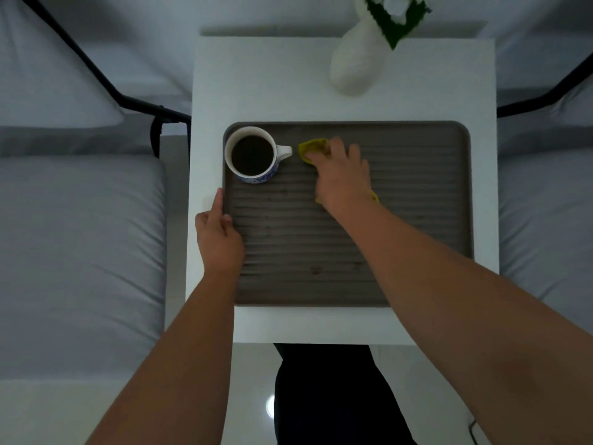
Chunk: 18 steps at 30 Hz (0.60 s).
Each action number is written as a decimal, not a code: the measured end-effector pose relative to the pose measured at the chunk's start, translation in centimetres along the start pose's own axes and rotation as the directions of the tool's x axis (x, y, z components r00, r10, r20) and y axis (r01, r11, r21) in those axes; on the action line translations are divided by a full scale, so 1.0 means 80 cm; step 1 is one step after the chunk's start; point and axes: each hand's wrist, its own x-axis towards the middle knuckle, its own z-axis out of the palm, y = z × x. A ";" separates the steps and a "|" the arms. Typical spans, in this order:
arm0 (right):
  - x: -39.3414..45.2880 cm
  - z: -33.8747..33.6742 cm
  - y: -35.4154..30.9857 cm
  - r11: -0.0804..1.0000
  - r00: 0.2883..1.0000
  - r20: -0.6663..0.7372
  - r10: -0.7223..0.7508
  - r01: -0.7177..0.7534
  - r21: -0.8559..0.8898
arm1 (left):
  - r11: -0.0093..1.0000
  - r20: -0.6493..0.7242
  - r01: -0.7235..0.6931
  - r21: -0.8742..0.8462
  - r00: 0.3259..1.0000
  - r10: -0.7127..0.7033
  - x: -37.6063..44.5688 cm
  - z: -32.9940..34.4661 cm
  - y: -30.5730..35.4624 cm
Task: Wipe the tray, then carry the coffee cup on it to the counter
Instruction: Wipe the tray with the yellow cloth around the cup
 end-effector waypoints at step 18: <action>-0.089 0.037 0.020 0.894 0.889 -0.105 0.446 -0.437 0.102 | 1.000 0.007 -0.015 0.020 1.000 0.015 0.001 -0.001 0.002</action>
